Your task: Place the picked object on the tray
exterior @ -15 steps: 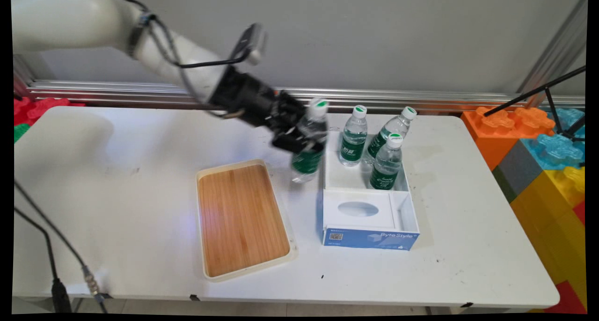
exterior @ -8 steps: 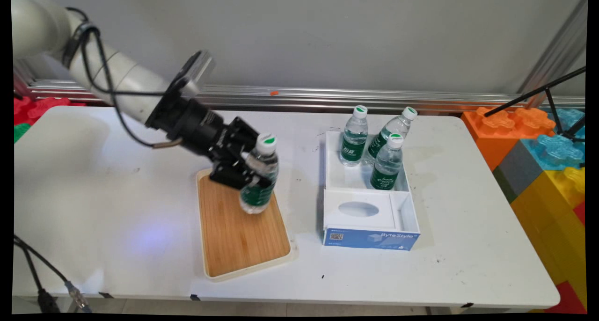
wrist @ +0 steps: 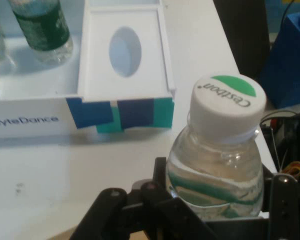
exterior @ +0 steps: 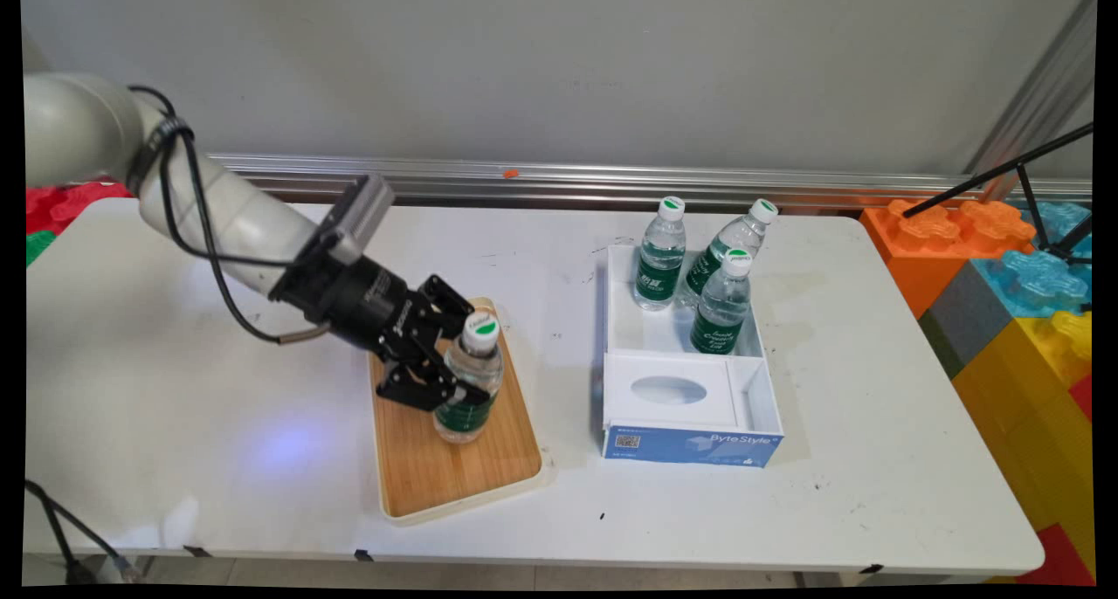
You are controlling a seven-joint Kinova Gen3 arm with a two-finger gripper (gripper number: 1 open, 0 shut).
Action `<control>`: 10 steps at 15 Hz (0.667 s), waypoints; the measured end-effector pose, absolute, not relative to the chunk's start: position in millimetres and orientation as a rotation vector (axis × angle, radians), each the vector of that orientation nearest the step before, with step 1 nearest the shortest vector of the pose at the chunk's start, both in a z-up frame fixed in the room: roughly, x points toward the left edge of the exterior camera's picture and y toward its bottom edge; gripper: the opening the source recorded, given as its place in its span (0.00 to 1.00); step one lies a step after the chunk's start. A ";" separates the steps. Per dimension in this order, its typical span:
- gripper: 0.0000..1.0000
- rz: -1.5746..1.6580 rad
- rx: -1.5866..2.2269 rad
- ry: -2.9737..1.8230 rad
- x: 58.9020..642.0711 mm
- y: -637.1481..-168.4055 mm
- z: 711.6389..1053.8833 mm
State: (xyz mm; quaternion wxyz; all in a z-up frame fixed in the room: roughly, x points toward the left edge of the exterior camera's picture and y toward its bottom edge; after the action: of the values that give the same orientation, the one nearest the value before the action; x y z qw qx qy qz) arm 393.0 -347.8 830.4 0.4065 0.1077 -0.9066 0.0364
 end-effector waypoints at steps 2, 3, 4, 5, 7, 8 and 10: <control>0.00 0.088 0.272 -2.288 393.1 -346.2 819.5; 0.00 0.087 0.274 -2.286 392.6 -345.9 814.0; 0.00 0.085 0.277 -2.282 391.4 -346.1 808.2; 0.00 0.083 0.281 -2.277 390.4 -346.4 803.3; 0.00 0.085 0.291 -2.265 388.9 -347.3 796.7; 0.00 0.087 0.294 -2.260 388.3 -348.1 794.1; 0.00 0.089 0.299 -2.255 387.8 -349.1 790.2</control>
State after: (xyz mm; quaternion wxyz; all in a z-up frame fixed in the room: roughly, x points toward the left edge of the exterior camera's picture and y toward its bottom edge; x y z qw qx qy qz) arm 387.8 -349.1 790.2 0.4194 0.1192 -0.8993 0.0353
